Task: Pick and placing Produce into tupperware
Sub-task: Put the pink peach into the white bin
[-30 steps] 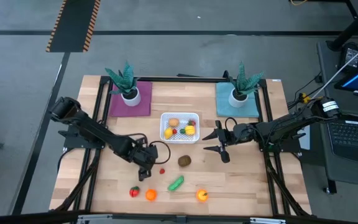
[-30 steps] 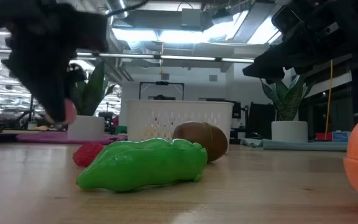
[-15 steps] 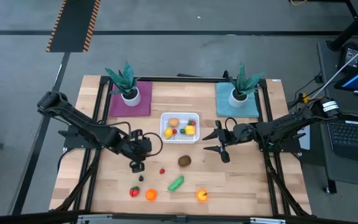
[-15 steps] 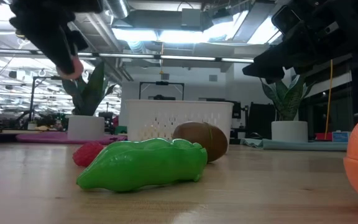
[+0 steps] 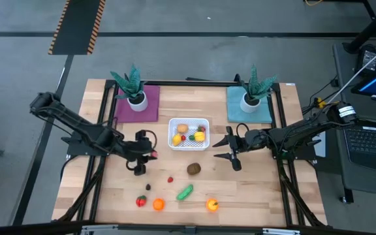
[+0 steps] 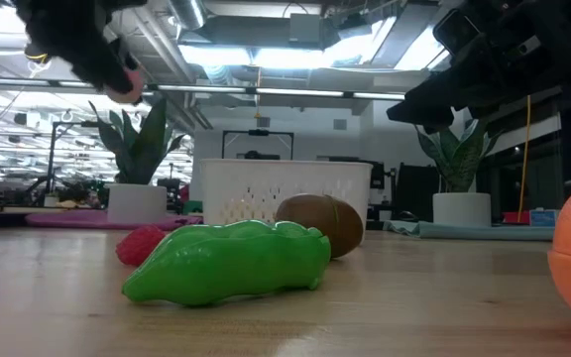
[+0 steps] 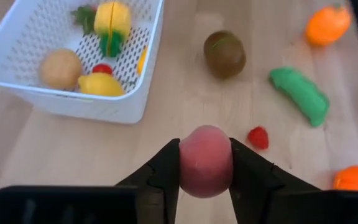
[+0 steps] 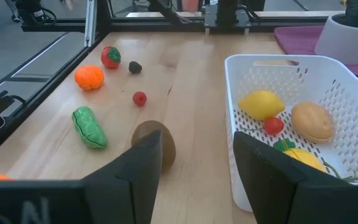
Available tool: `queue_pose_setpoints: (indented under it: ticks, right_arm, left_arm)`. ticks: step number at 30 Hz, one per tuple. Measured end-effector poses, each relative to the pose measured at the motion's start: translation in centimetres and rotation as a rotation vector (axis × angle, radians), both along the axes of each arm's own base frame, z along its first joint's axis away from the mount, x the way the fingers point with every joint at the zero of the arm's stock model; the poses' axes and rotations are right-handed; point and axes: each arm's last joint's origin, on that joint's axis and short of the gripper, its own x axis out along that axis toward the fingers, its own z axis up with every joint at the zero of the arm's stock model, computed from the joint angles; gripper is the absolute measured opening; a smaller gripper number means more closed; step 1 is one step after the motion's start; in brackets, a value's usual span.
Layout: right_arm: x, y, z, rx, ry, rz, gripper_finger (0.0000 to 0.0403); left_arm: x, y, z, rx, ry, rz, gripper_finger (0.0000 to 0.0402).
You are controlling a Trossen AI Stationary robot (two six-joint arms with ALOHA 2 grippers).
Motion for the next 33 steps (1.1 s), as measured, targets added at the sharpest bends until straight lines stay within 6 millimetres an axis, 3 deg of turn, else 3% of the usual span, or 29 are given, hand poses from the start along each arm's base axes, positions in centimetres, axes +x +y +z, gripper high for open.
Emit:
queue_pose_setpoints:
  ticks: [9,17,33]
  right_arm:
    - [0.0,0.0,0.0,0.001,-0.003,0.000,0.0200]
    - [0.0,0.0,0.0,0.001,-0.004,0.000,0.0200]
    - [0.0,-0.1,0.1,-0.008,-0.007,-0.039,0.0200]
  left_arm:
    - [-2.3,1.0,-3.2,-0.054,-0.315,-0.059,0.0088]
    - [-3.7,1.7,-5.7,-0.044,-0.458,-0.093,0.0099]
    - [-4.1,2.2,-6.4,0.001,-0.510,-0.064,0.0094]
